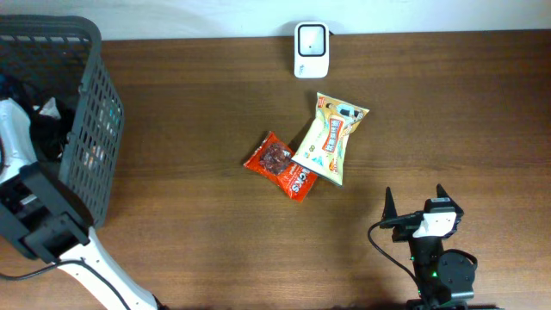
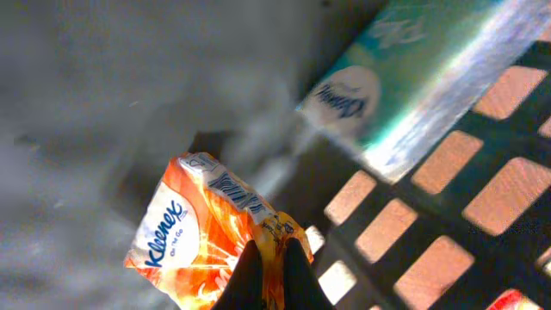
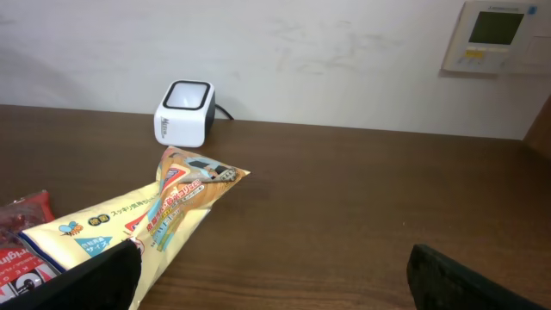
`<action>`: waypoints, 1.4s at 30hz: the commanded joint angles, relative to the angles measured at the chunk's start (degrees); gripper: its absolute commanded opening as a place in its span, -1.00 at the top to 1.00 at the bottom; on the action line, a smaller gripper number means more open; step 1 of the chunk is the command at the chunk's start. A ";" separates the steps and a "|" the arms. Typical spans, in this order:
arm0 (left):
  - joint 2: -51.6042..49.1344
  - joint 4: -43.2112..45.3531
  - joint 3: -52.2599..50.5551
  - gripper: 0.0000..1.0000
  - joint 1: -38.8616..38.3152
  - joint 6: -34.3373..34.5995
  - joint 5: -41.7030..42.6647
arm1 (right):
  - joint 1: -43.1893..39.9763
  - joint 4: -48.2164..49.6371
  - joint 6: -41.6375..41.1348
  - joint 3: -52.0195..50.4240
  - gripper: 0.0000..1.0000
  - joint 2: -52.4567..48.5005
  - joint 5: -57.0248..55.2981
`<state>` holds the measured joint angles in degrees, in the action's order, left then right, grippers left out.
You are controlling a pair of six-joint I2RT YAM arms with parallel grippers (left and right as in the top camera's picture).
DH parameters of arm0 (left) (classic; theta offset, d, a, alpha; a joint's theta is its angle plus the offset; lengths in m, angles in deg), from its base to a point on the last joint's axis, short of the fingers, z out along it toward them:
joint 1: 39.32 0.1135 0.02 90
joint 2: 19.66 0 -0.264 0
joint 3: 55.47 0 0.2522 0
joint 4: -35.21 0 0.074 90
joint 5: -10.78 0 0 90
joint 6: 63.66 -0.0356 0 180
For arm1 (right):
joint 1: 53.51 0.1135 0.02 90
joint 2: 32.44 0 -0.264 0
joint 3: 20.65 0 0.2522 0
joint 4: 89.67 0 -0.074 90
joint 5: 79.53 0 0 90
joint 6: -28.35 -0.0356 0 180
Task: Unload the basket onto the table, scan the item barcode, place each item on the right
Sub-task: 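Move the left gripper back into the basket and grasp the orange Kleenex box, then carry the orange box past the scanner and release it near the packets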
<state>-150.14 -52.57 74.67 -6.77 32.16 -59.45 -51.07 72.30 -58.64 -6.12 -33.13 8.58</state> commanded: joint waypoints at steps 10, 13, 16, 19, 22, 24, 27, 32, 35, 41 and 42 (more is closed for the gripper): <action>-0.55 -15.61 32.28 1.00 2.05 -0.07 0.87 | -0.26 -0.24 -0.46 -0.46 -0.97 0.33 -0.26; -0.55 -22.14 46.86 1.00 1.99 -0.09 1.07 | -0.26 -0.24 -0.46 -0.46 -0.97 0.33 -0.26; 0.79 -22.71 54.45 1.00 0.81 -0.59 3.15 | -0.26 -0.24 -0.46 -0.46 -0.97 0.33 -0.26; 4.96 -22.71 57.64 1.00 -2.91 -0.57 3.48 | -0.26 -0.24 -0.46 -0.46 -0.97 0.33 -0.26; 8.83 -22.71 57.64 1.00 -8.52 -0.57 3.43 | -0.26 -0.24 -0.46 -0.46 -0.97 0.33 -0.26; 9.84 -22.71 57.61 1.00 -15.47 -0.57 3.69 | -0.26 -0.24 -0.46 -0.46 -0.97 0.33 -0.26; 9.60 -22.71 56.35 1.00 -25.40 -0.81 4.63 | -0.26 -0.24 -0.46 -0.46 -0.97 0.33 -0.26; 8.52 -22.69 48.46 1.00 -39.80 -2.93 3.72 | -0.26 -0.24 -0.46 -0.46 -0.97 0.33 -0.26; 7.96 -21.57 39.80 1.00 -47.47 -2.91 -0.04 | -0.26 -0.24 -0.46 -0.46 -0.97 0.33 -0.26; 7.69 -5.84 14.34 1.00 -61.64 -2.86 -2.49 | -0.26 -0.24 -0.46 -0.46 -0.97 0.33 -0.26; 7.69 -3.26 11.39 1.00 -62.99 -2.86 -2.51 | -0.26 -0.24 -0.46 -0.46 -0.97 0.33 -0.26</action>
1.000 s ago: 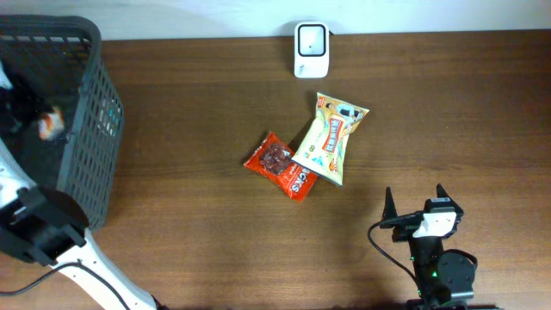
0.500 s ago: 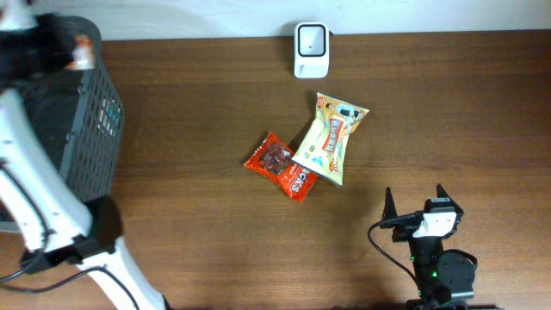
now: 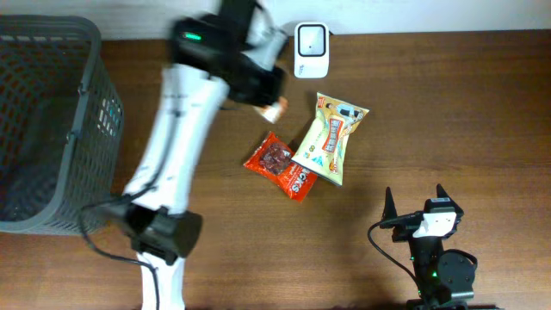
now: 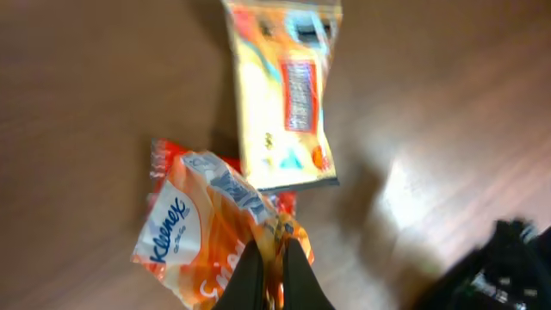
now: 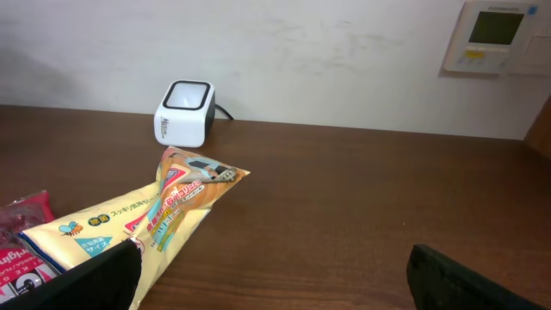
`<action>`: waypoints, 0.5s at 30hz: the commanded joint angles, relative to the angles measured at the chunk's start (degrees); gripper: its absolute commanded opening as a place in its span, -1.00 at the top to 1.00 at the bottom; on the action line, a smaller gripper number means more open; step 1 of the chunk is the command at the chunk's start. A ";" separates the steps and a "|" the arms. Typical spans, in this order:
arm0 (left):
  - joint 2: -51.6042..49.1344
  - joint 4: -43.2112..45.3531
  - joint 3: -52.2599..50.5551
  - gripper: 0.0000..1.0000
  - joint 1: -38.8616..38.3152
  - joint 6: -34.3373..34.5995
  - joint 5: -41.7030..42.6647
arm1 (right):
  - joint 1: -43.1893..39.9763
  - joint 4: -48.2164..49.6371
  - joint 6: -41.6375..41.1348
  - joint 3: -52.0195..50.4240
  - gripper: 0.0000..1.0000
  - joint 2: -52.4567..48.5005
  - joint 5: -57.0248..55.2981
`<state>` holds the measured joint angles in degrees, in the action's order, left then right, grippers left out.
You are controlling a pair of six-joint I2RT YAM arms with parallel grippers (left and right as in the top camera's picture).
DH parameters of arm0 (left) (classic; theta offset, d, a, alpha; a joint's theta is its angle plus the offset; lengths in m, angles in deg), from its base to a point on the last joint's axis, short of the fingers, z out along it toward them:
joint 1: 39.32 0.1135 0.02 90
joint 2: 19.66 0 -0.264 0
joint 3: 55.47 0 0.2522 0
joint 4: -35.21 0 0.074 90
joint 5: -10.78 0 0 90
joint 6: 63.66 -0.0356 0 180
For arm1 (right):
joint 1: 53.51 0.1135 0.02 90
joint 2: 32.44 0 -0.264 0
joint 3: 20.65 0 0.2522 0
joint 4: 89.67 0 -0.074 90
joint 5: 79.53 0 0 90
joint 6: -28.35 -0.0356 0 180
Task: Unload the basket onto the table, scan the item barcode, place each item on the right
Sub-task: 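Carry the orange box past the scanner and release it near the packets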
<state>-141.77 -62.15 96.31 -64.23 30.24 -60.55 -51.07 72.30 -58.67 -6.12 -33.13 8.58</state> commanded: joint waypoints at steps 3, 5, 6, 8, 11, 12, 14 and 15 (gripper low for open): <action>-0.68 14.60 -19.39 1.00 -9.35 -0.92 -2.67 | -0.26 -0.24 -0.44 -0.46 -0.97 0.33 -0.26; -0.68 17.75 -23.32 1.00 -10.93 -0.90 -4.79 | -0.26 -0.24 -0.44 -0.46 -0.97 0.33 -0.26; -0.68 18.60 -24.52 1.00 -11.45 -0.90 -5.99 | -0.26 -0.24 -0.44 -0.46 -0.97 0.33 -0.26; -0.70 19.19 -25.94 0.81 -12.28 -0.90 -8.87 | -0.26 -0.24 -0.44 -0.46 -0.97 0.33 -0.26; -0.68 19.47 -26.45 -0.34 -12.57 -0.92 -12.20 | -0.26 -0.24 -0.44 -0.46 -0.97 0.33 -0.26; -0.68 19.71 -26.40 -0.59 -12.50 -0.94 -12.59 | -0.26 -0.24 -0.44 -0.46 -0.97 0.33 -0.26; -0.68 19.67 -25.49 -0.78 -12.31 -0.63 -12.44 | -0.26 -0.24 -0.44 -0.46 -0.97 0.33 -0.26; -0.63 19.50 -24.72 -0.83 -12.15 0.02 -12.24 | -0.26 -0.24 -0.44 -0.46 -0.97 0.33 -0.26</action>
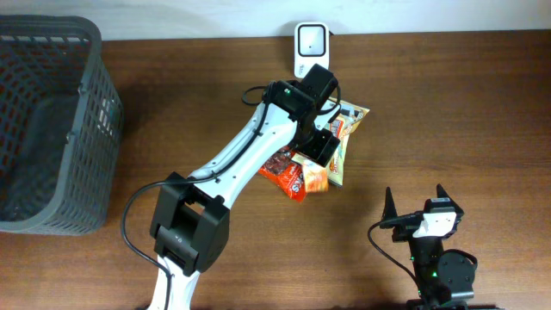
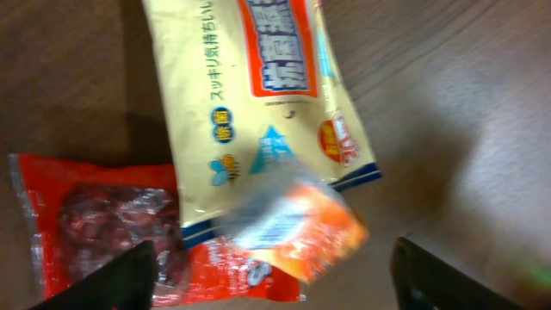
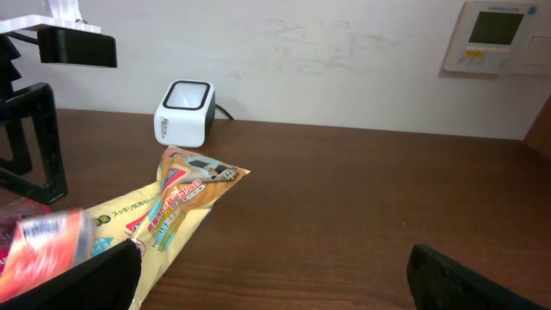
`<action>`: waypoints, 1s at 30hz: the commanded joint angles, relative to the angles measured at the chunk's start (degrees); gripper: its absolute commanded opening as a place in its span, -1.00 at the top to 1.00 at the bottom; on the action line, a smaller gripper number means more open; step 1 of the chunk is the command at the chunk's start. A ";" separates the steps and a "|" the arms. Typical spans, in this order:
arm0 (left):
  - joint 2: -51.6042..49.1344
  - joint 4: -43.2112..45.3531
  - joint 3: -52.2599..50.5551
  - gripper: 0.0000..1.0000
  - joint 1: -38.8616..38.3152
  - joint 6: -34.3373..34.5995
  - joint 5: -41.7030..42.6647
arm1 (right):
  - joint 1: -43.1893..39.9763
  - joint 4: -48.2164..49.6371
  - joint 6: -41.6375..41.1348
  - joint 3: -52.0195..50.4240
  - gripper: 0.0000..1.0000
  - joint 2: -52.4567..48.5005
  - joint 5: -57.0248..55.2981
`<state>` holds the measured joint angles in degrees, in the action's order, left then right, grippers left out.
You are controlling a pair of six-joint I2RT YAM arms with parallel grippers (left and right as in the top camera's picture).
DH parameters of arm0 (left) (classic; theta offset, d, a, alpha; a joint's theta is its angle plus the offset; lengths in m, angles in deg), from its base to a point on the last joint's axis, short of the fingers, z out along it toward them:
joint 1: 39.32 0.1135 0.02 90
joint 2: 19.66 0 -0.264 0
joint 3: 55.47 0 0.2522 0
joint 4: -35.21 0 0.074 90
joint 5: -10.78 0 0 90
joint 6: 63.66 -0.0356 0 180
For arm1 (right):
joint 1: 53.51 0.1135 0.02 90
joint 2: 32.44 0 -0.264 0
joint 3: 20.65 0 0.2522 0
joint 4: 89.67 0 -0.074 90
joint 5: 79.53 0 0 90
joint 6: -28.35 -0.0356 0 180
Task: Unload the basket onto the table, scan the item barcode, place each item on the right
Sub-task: 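Carry the orange box past the scanner and release it near the packets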
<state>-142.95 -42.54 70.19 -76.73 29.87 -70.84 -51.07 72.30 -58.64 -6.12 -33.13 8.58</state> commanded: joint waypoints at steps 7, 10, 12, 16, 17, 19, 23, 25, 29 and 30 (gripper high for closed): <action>0.85 -8.17 13.03 -0.93 0.48 0.92 -3.96 | -0.26 -0.24 -0.46 -0.46 -0.97 0.33 -0.26; 0.85 -16.61 23.04 -0.99 1.53 0.94 -8.74 | -0.26 -0.24 -0.46 -0.46 -0.97 0.33 -0.26; 0.85 -21.62 28.70 -0.98 2.84 1.03 -11.45 | -0.26 -0.24 -0.46 -0.46 -0.97 0.33 -0.26; 1.11 -29.77 38.97 -0.98 7.82 7.80 -19.54 | -0.26 -0.24 -0.46 -0.46 -0.97 0.33 -0.26; 1.38 -31.95 42.49 -0.98 11.08 9.99 -22.29 | -0.26 -0.24 -0.46 -0.46 -0.97 0.33 -0.26; 2.23 -32.72 45.62 -0.98 16.72 10.19 -21.20 | -0.26 -0.24 -0.46 -0.46 -0.97 0.33 -0.26; 3.85 -32.72 45.90 -0.98 25.55 11.06 -21.29 | -0.26 -0.24 -0.46 -0.46 -0.97 0.33 -0.26; 3.91 -32.72 45.88 -0.98 31.63 11.26 -20.90 | -0.26 -0.24 -0.46 -0.46 -0.97 0.33 -0.26; 3.98 -32.04 45.88 -0.98 42.16 11.15 -11.61 | -0.26 -0.24 -0.46 -0.46 -0.97 0.33 -0.26; 4.07 -31.58 45.88 -0.99 44.37 10.27 -8.02 | -0.26 -0.24 -0.46 -0.46 -0.97 0.33 -0.26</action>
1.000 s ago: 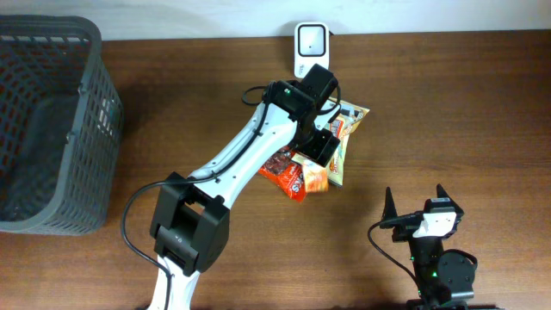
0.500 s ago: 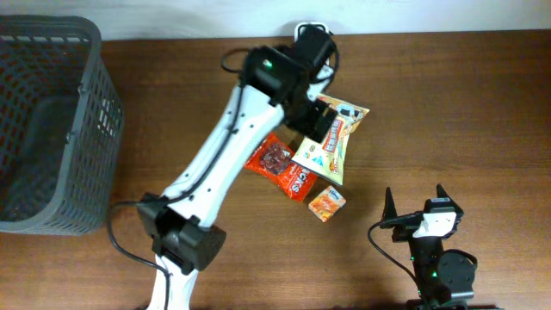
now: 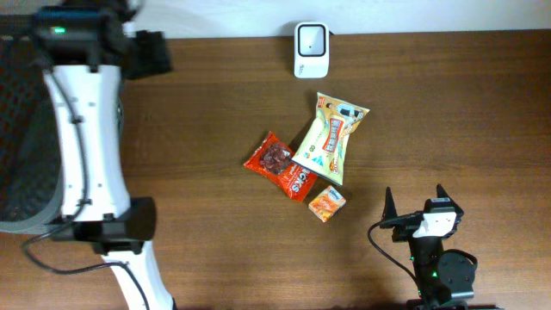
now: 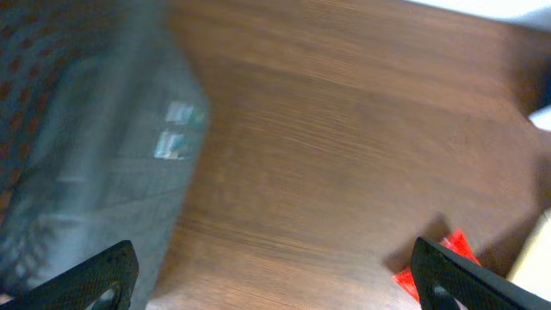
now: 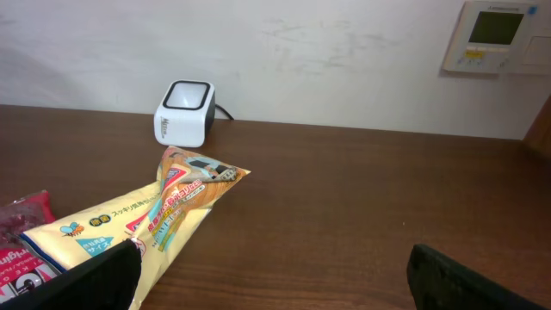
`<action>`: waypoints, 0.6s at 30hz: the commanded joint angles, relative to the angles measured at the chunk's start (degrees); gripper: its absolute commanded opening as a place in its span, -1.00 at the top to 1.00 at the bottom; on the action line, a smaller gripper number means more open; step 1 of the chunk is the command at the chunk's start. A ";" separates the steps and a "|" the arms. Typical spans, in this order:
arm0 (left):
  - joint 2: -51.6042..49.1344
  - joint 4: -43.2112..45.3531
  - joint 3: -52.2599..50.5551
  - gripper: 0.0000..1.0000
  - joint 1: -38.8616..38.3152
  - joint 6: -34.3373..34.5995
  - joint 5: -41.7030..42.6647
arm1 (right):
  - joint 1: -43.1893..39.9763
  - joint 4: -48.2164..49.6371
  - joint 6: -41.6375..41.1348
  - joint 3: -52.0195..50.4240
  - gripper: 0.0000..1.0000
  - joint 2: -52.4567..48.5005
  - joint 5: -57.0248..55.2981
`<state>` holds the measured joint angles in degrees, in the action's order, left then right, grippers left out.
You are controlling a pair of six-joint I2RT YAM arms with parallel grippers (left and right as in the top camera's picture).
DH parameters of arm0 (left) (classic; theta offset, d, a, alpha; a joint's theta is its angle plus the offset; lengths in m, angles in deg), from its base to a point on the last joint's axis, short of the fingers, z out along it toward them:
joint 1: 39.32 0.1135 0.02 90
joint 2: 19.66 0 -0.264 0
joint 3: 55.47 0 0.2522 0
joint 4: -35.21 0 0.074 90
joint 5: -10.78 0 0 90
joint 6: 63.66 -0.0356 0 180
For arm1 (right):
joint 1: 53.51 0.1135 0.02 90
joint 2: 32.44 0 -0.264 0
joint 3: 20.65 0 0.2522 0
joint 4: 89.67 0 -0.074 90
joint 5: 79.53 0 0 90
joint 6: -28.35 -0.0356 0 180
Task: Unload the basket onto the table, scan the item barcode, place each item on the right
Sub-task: 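Carry the orange box past the scanner and release it near the packets, then withdraw the left gripper into the basket toward the green tissue pack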
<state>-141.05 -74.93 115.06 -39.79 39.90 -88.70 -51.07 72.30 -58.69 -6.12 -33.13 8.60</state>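
The white barcode scanner (image 3: 311,39) (image 5: 183,113) stands at the table's far edge. An orange tissue pack (image 3: 327,203) lies on the wood just in front of a yellow snack bag (image 3: 331,138) (image 5: 146,215) and a red packet (image 3: 280,165) (image 4: 430,267). My left gripper (image 3: 159,53) (image 4: 275,284) is open and empty at the far left, beside the basket; its view is blurred. My right gripper (image 3: 416,207) (image 5: 275,284) stands open and empty near the front right, facing the scanner. The tissue pack does not show in either wrist view.
A dark mesh basket (image 3: 17,146) (image 4: 77,146) stands at the left edge, partly under my left arm. A wall control panel (image 5: 491,34) hangs behind the table at the right.
My left gripper has moved from above the snack packets to the far left by the basket. The orange tissue pack, loose under it then, now lies on the table in front of the yellow bag.
My left gripper was shut on the orange tissue pack inside the basket. Then it held the pack over the table near the scanner. Then it stood open above the packets with the pack loose. Now the pack lies on the table and the gripper is by the basket. The right arm stayed still.
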 commanded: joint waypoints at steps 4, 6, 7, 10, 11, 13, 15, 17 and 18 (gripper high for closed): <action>3.41 3.56 1.03 -0.98 16.15 -3.80 20.87 | -0.26 -0.24 -0.42 -0.46 -0.97 0.33 -0.28; 4.11 5.20 1.01 -0.98 19.85 -3.85 20.20 | -0.26 -0.24 -0.42 -0.46 -0.97 0.33 -0.28; 4.13 5.88 1.01 -0.99 21.88 -3.82 19.37 | -0.26 -0.24 -0.42 -0.46 -0.97 0.33 -0.28; 3.98 6.25 0.59 -0.99 27.08 -3.78 16.00 | -0.26 -0.24 -0.42 -0.46 -0.97 0.33 -0.28; 3.98 6.27 0.35 -0.99 28.11 -3.80 15.87 | -0.26 -0.24 -0.42 -0.46 -0.97 0.33 -0.28; 3.98 6.56 -1.16 -0.99 30.32 -3.78 15.87 | -0.26 -0.24 -0.42 -0.46 -0.97 0.33 -0.28; 3.98 8.20 -3.89 -0.99 31.78 -3.78 15.89 | -0.26 -0.24 -0.42 -0.46 -0.97 0.33 -0.28; 3.98 12.15 -8.07 -0.99 32.46 -3.80 15.89 | -0.26 -0.24 -0.42 -0.46 -0.97 0.33 -0.28; 3.98 15.02 -10.62 -0.93 32.59 -3.80 15.85 | -0.26 -0.24 -0.42 -0.46 -0.97 0.33 -0.28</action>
<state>-138.14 -64.11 109.88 -7.47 36.84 -72.59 -51.07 72.30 -58.62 -6.12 -33.13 8.60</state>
